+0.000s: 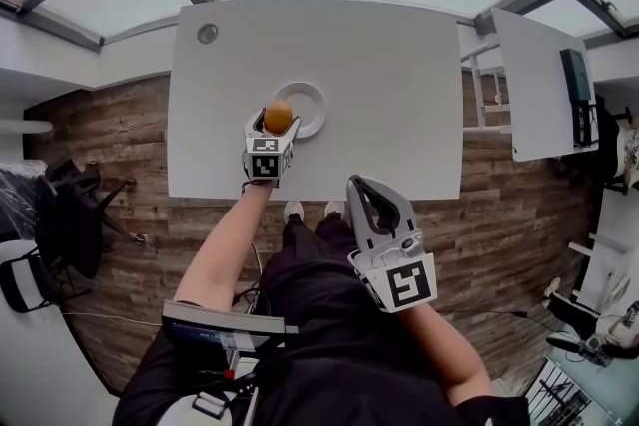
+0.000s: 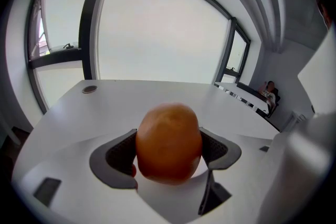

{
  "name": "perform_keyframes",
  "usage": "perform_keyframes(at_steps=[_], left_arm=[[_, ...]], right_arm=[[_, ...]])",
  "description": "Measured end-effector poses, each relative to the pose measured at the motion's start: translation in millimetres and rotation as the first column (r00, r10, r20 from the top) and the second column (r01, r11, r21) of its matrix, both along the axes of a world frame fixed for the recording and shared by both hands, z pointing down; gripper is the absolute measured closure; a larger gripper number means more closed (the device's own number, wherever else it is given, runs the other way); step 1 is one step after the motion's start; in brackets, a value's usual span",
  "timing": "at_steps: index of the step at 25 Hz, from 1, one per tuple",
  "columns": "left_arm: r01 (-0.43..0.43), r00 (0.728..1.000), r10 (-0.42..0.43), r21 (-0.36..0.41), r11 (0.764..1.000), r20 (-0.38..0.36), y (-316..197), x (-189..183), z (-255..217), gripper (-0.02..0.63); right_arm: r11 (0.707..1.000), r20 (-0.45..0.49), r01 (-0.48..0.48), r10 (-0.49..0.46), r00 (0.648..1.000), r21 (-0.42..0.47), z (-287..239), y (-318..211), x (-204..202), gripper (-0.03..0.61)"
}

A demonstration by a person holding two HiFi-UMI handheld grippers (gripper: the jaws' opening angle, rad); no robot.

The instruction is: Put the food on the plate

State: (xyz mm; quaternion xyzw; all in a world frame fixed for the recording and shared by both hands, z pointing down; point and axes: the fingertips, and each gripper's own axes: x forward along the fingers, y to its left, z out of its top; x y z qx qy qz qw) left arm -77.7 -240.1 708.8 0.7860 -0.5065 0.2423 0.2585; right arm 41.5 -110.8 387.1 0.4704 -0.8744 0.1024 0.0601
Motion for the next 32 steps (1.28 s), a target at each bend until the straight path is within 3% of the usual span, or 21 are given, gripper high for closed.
perform_keyframes(at_steps=[22, 32], left_arm=[[-0.085, 0.996, 0.083, -0.068, 0.994, -0.023, -15.0, 36.6, 24.8, 0.244], [-0.088, 0.996, 0.087, -0.045, 0.995, -0.025, -13.8, 45.2, 15.9, 0.244]], right_arm=[[0.999, -0.021, -0.043, 0.043, 0.999, -0.017, 7.9, 3.4, 14.7, 0.581], [0.999, -0.023, -0.047, 0.047, 0.999, -0.018, 7.3, 4.8, 23.4, 0.581]])
